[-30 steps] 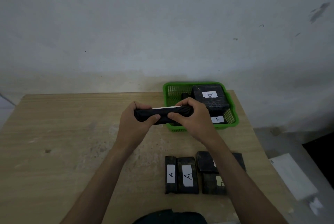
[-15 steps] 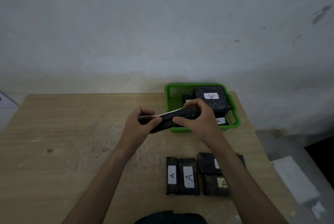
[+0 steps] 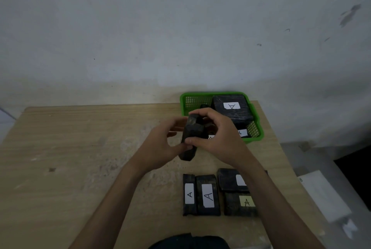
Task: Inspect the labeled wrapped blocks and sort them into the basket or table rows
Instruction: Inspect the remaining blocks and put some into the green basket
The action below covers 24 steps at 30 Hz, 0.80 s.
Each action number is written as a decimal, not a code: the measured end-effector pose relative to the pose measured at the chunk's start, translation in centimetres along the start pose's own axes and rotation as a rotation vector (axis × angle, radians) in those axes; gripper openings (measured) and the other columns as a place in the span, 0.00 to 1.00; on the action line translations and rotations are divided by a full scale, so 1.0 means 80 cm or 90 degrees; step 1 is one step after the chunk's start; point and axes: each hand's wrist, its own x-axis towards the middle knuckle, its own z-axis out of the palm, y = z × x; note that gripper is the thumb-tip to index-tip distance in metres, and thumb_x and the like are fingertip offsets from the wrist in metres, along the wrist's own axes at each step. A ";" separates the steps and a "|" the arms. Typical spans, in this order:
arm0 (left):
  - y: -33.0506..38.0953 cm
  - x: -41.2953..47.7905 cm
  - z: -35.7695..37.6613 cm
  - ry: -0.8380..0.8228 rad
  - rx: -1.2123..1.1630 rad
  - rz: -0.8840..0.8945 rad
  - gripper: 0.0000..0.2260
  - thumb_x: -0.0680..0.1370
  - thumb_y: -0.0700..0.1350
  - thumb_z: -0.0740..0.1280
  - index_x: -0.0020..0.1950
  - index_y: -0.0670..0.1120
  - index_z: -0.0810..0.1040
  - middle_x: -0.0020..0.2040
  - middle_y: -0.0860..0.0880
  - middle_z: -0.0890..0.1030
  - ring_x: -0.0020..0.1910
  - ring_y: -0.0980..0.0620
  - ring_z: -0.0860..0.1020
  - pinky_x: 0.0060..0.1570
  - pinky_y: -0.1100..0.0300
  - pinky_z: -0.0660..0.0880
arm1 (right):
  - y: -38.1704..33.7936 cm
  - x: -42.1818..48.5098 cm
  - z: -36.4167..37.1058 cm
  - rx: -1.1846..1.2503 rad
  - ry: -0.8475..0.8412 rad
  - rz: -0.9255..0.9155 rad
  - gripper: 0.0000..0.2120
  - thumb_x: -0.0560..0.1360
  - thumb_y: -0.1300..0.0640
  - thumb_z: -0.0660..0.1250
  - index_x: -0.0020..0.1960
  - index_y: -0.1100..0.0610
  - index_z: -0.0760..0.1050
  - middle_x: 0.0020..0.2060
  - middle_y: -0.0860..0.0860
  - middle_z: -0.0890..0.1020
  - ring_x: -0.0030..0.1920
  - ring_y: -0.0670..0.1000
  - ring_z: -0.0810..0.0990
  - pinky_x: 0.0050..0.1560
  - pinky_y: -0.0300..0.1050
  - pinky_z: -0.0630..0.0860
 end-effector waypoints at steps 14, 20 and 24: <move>0.020 -0.010 -0.010 0.075 0.037 0.165 0.21 0.71 0.54 0.71 0.62 0.47 0.77 0.55 0.55 0.81 0.55 0.59 0.78 0.55 0.57 0.77 | 0.002 -0.006 -0.011 0.049 -0.012 -0.084 0.22 0.67 0.48 0.76 0.55 0.60 0.78 0.48 0.52 0.80 0.51 0.54 0.81 0.50 0.56 0.80; 0.019 -0.011 -0.007 0.125 0.077 0.233 0.14 0.70 0.49 0.74 0.53 0.46 0.81 0.47 0.55 0.82 0.46 0.63 0.80 0.46 0.66 0.76 | 0.000 -0.010 -0.004 -0.053 0.048 -0.176 0.15 0.67 0.52 0.76 0.46 0.62 0.81 0.39 0.50 0.78 0.40 0.51 0.79 0.38 0.54 0.77; 0.012 -0.010 -0.003 0.109 0.041 0.213 0.13 0.69 0.50 0.74 0.47 0.43 0.81 0.43 0.50 0.82 0.43 0.53 0.80 0.42 0.53 0.78 | 0.002 -0.015 -0.003 -0.099 0.041 -0.203 0.15 0.68 0.53 0.75 0.47 0.63 0.81 0.39 0.51 0.79 0.40 0.50 0.78 0.38 0.51 0.77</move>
